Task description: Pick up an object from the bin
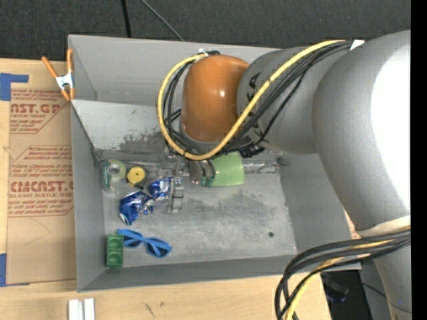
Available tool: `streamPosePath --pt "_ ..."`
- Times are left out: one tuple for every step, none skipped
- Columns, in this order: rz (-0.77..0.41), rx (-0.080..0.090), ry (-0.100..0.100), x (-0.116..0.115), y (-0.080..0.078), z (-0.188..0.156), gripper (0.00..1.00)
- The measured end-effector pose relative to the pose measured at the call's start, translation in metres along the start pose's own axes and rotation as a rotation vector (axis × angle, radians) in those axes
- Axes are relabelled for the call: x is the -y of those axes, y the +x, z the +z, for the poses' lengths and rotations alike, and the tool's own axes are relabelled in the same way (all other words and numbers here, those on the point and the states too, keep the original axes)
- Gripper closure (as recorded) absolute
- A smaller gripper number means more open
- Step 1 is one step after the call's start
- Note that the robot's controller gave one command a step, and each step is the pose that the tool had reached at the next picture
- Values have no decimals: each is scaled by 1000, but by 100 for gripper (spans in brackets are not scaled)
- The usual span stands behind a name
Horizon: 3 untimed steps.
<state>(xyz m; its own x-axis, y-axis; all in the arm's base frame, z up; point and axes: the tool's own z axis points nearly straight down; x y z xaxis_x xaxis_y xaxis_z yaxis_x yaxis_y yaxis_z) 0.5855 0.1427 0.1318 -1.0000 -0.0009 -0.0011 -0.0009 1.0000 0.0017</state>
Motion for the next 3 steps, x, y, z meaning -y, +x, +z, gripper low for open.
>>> streamPosePath --pt "-233 4 2 -13 -4 62 0" --pt "-232 6 0 -13 -5 59 100" --pt "-259 9 0 -29 23 -94 100"
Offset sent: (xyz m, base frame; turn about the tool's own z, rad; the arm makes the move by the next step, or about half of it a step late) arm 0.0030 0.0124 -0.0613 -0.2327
